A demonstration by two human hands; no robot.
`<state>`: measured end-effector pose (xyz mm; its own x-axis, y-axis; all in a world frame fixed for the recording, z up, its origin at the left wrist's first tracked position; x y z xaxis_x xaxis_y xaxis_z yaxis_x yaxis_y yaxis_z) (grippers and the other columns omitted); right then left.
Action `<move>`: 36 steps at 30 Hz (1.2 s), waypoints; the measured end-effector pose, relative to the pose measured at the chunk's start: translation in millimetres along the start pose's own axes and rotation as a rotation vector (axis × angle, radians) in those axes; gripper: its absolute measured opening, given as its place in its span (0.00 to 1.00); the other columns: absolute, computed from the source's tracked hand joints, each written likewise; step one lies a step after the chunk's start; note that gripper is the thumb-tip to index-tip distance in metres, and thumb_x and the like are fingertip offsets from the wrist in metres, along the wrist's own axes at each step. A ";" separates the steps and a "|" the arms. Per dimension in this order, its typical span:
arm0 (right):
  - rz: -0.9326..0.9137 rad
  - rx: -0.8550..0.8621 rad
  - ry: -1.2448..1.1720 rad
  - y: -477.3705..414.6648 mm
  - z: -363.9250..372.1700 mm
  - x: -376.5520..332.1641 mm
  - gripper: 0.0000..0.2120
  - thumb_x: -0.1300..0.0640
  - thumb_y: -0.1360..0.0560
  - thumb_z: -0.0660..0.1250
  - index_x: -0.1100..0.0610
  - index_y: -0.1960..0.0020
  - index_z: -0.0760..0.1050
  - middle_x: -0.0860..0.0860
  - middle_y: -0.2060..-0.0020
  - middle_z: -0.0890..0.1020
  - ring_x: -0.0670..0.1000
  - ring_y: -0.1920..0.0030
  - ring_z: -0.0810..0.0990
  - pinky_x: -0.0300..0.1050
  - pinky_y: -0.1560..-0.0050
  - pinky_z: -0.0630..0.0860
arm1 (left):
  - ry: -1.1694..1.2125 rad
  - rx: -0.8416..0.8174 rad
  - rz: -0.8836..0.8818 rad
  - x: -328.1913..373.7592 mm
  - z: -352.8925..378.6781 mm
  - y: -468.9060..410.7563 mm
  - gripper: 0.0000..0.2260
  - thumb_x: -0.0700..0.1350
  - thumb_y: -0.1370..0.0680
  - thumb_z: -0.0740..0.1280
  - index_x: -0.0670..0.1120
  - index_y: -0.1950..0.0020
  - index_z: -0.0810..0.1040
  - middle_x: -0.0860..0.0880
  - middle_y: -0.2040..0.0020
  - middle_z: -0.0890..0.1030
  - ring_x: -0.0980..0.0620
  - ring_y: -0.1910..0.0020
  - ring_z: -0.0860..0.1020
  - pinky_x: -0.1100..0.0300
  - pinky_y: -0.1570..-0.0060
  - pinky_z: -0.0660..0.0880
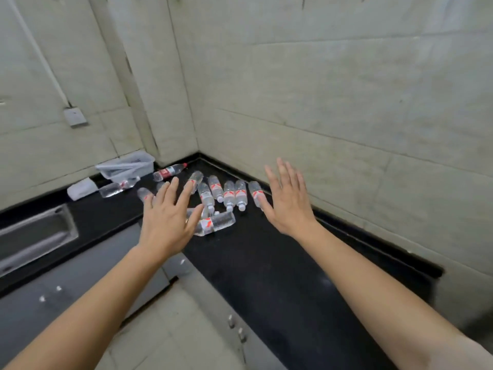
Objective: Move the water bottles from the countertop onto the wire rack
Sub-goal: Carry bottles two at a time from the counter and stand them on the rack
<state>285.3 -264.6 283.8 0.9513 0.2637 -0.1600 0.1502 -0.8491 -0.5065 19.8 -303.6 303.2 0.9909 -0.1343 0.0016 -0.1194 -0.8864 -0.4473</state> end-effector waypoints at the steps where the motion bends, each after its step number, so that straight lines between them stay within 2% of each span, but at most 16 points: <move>1: -0.005 -0.014 -0.003 -8.4 14.0 -9.4 0.33 0.43 0.19 0.59 0.56 0.19 0.56 0.61 0.19 0.56 0.62 0.19 0.54 0.62 0.22 0.51 | 0.002 -0.024 -0.015 -16.8 9.2 -1.8 0.32 0.63 0.21 0.49 0.47 0.23 0.67 0.38 0.24 0.68 0.37 0.26 0.67 0.37 0.31 0.64; 6: -0.056 -0.092 0.011 -37.6 92.5 -31.6 0.35 0.42 0.19 0.60 0.57 0.18 0.56 0.61 0.20 0.57 0.62 0.20 0.56 0.61 0.22 0.53 | 0.020 -0.136 -0.110 -79.0 69.1 -20.6 0.35 0.65 0.22 0.46 0.47 0.22 0.65 0.41 0.22 0.65 0.38 0.25 0.65 0.38 0.32 0.66; 9: -0.060 -0.202 0.014 -59.5 144.3 -29.4 0.36 0.41 0.18 0.57 0.56 0.17 0.49 0.60 0.18 0.52 0.60 0.19 0.51 0.61 0.21 0.52 | 0.004 -0.209 -0.122 -106.6 111.4 -45.4 0.35 0.66 0.22 0.44 0.48 0.21 0.63 0.41 0.22 0.65 0.39 0.24 0.64 0.39 0.30 0.64; 12: -0.064 -0.343 -0.037 -93.6 194.6 -21.0 0.39 0.41 0.18 0.57 0.54 0.17 0.40 0.57 0.18 0.47 0.58 0.18 0.46 0.57 0.20 0.47 | 0.006 -0.272 -0.138 -131.1 152.1 -89.0 0.30 0.63 0.18 0.50 0.49 0.20 0.60 0.42 0.20 0.61 0.41 0.22 0.60 0.40 0.28 0.61; 14: -0.068 -0.415 -0.046 -118.5 223.4 -16.9 0.40 0.41 0.18 0.57 0.54 0.18 0.38 0.57 0.18 0.47 0.57 0.18 0.46 0.57 0.20 0.47 | 0.028 -0.302 -0.165 -146.0 174.1 -122.8 0.28 0.60 0.17 0.54 0.49 0.20 0.59 0.43 0.20 0.59 0.42 0.21 0.58 0.40 0.28 0.60; 16: -0.066 -0.474 -0.060 -141.3 245.9 -15.5 0.41 0.41 0.18 0.58 0.54 0.17 0.38 0.56 0.18 0.49 0.58 0.18 0.48 0.58 0.20 0.50 | 0.024 -0.336 -0.161 -159.3 195.2 -151.6 0.28 0.60 0.17 0.54 0.48 0.20 0.59 0.43 0.20 0.59 0.42 0.21 0.57 0.40 0.28 0.59; 19: -0.055 -0.552 -0.088 -170.9 278.7 -17.5 0.42 0.44 0.19 0.61 0.54 0.17 0.38 0.56 0.19 0.56 0.58 0.19 0.53 0.56 0.21 0.53 | -0.065 -0.392 -0.034 -173.8 228.3 -188.0 0.29 0.61 0.18 0.50 0.48 0.20 0.59 0.42 0.20 0.60 0.41 0.21 0.57 0.40 0.27 0.59; 22: -0.014 -0.608 -0.132 -182.4 314.6 -20.0 0.42 0.48 0.20 0.63 0.55 0.17 0.39 0.57 0.22 0.62 0.59 0.22 0.59 0.57 0.23 0.58 | -0.053 -0.482 0.005 -185.1 264.3 -211.3 0.30 0.61 0.17 0.52 0.49 0.19 0.56 0.43 0.19 0.57 0.42 0.20 0.54 0.40 0.25 0.56; 28: 0.014 -0.809 -0.189 -168.7 380.7 -37.2 0.39 0.54 0.19 0.60 0.54 0.17 0.39 0.55 0.20 0.58 0.56 0.20 0.54 0.57 0.21 0.54 | 0.021 -0.664 0.157 -201.4 348.8 -237.6 0.30 0.58 0.17 0.56 0.48 0.18 0.55 0.43 0.18 0.55 0.42 0.20 0.54 0.41 0.25 0.55; 31: 0.017 -0.845 -0.136 -162.6 404.9 -46.0 0.35 0.56 0.19 0.59 0.55 0.17 0.45 0.53 0.19 0.57 0.55 0.19 0.53 0.55 0.20 0.49 | 0.072 -0.800 0.286 -204.3 392.6 -249.1 0.29 0.56 0.17 0.57 0.48 0.18 0.55 0.44 0.18 0.55 0.43 0.20 0.54 0.41 0.24 0.57; 33: 0.054 -0.873 -0.124 -159.1 420.8 -50.7 0.36 0.55 0.21 0.61 0.55 0.17 0.48 0.53 0.19 0.57 0.54 0.19 0.52 0.55 0.20 0.46 | 0.119 -0.882 0.354 -205.5 418.4 -257.3 0.29 0.55 0.18 0.59 0.48 0.18 0.55 0.44 0.18 0.56 0.44 0.20 0.54 0.41 0.25 0.58; 36: 0.073 -0.948 -0.055 -155.6 442.3 -57.5 0.42 0.48 0.25 0.68 0.55 0.18 0.50 0.54 0.20 0.58 0.55 0.18 0.51 0.59 0.20 0.43 | 0.188 -0.967 0.470 -206.4 449.9 -266.8 0.34 0.59 0.23 0.58 0.47 0.19 0.58 0.43 0.20 0.62 0.44 0.21 0.59 0.43 0.25 0.61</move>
<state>88.1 54.9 -3.0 0.9564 0.1961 -0.2163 0.2701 -0.8756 0.4005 -125.3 159.9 19.8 0.8184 -0.5432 0.1876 -0.5628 -0.6915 0.4529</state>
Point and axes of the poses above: each hand's wrist, its own y-axis away from the middle knuckle, its own z-axis out of the palm, x = y × z, the point moved 3 cm from there along -y, towards the middle knuckle
